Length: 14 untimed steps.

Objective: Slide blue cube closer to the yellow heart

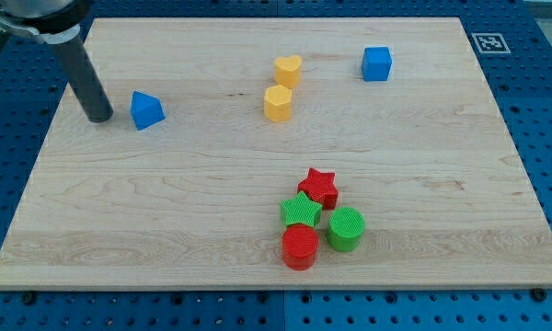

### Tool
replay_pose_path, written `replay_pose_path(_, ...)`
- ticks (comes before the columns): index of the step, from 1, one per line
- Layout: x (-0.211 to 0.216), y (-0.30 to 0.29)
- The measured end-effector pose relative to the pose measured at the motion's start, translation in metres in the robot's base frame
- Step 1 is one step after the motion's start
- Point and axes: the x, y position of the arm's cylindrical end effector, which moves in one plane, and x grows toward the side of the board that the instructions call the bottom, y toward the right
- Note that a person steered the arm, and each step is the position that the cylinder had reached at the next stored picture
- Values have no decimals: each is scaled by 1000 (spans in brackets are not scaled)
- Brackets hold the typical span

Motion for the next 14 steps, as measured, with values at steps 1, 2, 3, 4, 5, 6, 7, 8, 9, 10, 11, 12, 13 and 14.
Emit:
replay_pose_path(1, -1, 35)
replay_pose_path(2, -3, 90)
replay_pose_path(3, -3, 146)
replay_pose_path(4, -3, 143)
replay_pose_path(5, -32, 96)
replay_pose_path(6, -109, 100)
replay_pose_path(7, -162, 181)
replay_pose_path(8, -170, 270)
replay_pose_path(9, -163, 359)
replay_pose_path(10, -126, 428)
replay_pose_path(11, -98, 449)
replay_pose_path(12, -98, 443)
replay_pose_path(13, -98, 422)
replay_pose_path(14, -98, 394)
